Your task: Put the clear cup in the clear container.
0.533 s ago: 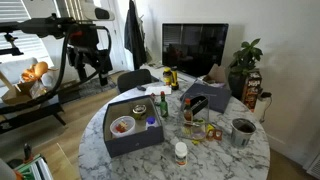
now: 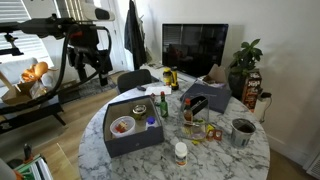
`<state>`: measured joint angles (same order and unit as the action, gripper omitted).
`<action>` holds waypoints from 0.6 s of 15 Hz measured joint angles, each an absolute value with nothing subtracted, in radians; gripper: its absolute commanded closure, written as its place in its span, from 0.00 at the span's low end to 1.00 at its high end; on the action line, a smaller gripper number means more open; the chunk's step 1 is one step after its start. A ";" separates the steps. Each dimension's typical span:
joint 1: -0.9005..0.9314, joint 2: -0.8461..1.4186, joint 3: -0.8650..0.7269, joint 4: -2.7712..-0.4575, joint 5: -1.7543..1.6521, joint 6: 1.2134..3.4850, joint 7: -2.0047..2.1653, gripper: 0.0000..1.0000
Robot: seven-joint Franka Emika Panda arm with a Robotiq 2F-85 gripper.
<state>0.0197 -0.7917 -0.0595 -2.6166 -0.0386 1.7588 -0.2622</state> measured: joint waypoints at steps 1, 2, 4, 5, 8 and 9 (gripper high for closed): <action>0.020 -0.792 -0.059 -2.617 -0.039 1.759 -0.262 0.00; 0.020 -0.792 -0.059 -2.617 -0.039 1.759 -0.262 0.00; 0.022 -0.770 -0.054 -2.622 -0.038 1.764 -0.256 0.00; 0.027 -0.747 -0.048 -2.634 -0.035 1.774 -0.251 0.00; 0.055 -0.623 -0.017 -2.693 -0.014 1.861 -0.209 0.00; 0.066 -0.573 0.000 -2.708 -0.012 1.894 -0.189 0.00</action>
<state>0.0661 -0.5734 0.0005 -2.7082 -0.0121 1.8941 -0.1887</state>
